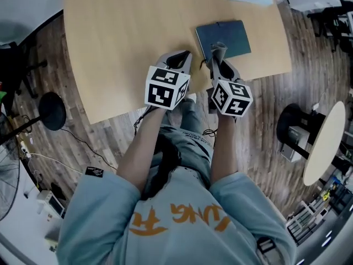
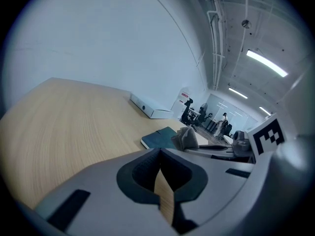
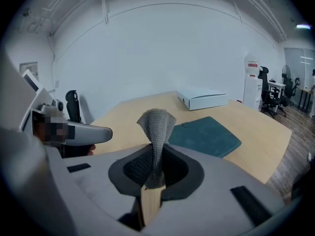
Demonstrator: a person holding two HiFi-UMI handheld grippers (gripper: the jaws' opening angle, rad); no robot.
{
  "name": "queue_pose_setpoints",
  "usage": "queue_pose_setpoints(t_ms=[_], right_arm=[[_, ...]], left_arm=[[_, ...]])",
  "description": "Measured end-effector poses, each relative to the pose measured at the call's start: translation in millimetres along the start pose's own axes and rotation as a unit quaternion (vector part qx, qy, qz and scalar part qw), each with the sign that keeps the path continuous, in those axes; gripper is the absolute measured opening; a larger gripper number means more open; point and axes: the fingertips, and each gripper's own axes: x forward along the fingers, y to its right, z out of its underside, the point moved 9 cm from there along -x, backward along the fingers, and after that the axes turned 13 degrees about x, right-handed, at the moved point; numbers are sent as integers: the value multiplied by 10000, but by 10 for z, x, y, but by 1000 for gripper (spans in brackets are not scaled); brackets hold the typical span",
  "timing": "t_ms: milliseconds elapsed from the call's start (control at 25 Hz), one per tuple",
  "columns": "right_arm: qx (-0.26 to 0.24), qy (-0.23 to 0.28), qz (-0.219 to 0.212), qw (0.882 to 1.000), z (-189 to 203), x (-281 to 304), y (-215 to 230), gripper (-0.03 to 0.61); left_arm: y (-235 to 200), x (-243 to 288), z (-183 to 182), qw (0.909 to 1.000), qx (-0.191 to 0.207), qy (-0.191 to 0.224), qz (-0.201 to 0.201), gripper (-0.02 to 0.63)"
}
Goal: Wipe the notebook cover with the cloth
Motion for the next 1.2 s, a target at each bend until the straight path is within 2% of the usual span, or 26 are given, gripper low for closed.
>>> queue_pose_setpoints(t_ms=[160,400,560,720,1200], right_arm=[[-321,-280,-433,9982,-31,188,6,31],[-526,-572,-754,9941,-102,336,311,29],[-557,-766,-1041,9900,-138,382,438,29],[-711,-1080,-1478,9805,-111,403,467,31],[-1144,-1490,-1918,9633,19,451,547,31]], left_arm=[[-66,51,34,9987,-272,-65,-429,17],[64,225,126,9943,-620,-133,-861,17],[186,285,138,9916,-717,-155,-1064,18],[295,340,174,9879,-868,-200,-1266,17],[541,427,338,9793,-1126,-248,-1665,18]])
